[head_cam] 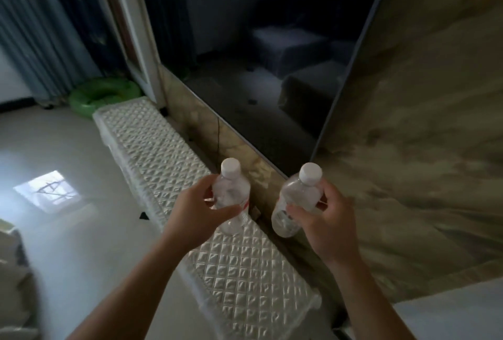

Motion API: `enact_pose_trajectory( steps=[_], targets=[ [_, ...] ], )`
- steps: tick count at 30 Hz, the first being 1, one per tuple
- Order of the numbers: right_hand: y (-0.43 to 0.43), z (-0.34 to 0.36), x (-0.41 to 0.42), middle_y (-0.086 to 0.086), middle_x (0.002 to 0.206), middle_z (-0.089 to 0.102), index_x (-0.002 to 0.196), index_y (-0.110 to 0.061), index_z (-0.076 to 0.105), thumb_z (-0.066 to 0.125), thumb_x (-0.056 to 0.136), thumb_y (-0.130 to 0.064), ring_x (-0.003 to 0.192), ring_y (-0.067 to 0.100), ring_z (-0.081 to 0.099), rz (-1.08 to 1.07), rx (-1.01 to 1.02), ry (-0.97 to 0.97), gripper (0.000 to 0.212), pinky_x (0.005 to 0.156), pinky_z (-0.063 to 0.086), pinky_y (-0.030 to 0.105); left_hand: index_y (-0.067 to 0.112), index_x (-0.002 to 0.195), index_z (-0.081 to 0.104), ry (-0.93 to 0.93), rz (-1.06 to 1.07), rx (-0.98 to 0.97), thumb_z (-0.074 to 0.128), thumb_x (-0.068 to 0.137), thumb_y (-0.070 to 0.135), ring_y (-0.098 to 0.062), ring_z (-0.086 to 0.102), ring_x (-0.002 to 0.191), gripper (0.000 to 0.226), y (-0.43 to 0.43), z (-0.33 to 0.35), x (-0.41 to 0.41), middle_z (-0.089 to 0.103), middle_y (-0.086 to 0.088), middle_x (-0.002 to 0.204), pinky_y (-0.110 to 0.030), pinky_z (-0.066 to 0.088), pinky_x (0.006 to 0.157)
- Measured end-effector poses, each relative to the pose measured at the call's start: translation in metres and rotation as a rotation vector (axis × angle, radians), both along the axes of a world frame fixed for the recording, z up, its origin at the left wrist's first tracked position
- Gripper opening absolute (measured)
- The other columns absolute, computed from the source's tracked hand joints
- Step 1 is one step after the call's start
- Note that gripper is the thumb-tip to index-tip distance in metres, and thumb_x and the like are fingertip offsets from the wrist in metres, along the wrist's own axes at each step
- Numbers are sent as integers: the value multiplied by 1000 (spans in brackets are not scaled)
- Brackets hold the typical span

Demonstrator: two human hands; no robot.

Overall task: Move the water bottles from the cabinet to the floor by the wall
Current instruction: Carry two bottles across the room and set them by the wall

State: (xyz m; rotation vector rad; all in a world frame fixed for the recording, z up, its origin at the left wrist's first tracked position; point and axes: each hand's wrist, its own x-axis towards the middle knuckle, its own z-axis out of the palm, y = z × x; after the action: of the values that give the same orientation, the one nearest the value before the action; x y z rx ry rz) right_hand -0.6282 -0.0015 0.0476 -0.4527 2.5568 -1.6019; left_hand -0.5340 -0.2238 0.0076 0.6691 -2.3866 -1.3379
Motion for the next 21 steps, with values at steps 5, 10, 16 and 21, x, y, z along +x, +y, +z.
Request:
enact_pose_trajectory(
  steps=[5, 10, 16, 21],
  targets=[
    [-64, 9, 20, -17, 103, 64, 116, -35, 58, 81, 72, -33, 93, 1, 61, 64, -12, 0, 50, 78, 52, 27, 42, 115, 58, 9, 75, 47, 86, 47, 61, -8, 70, 93, 76, -62, -4, 39, 71, 17, 102, -40, 59, 81],
    [-132, 13, 49, -16, 100, 63, 101, -47, 55, 79, 72, -31, 91, 1, 60, 156, 5, -20, 41, 76, 49, 26, 38, 117, 60, 36, 131, 41, 86, 49, 56, -4, 69, 89, 75, -127, 4, 83, 71, 17, 99, -40, 59, 82],
    [-229, 14, 93, -18, 103, 63, 116, -32, 58, 81, 71, -31, 93, -1, 59, 195, 46, 9, 51, 75, 47, 23, 42, 107, 62, 77, 218, 33, 90, 57, 45, 1, 67, 86, 58, -207, 20, 135, 71, 20, 94, -33, 60, 75],
    [-309, 19, 125, -14, 96, 66, 111, -31, 60, 81, 71, -28, 87, 1, 62, 298, 22, -20, 45, 66, 45, 19, 41, 112, 60, 81, 270, -9, 88, 59, 46, 5, 65, 88, 60, -272, 28, 175, 69, 21, 98, -22, 54, 79]
  ],
)
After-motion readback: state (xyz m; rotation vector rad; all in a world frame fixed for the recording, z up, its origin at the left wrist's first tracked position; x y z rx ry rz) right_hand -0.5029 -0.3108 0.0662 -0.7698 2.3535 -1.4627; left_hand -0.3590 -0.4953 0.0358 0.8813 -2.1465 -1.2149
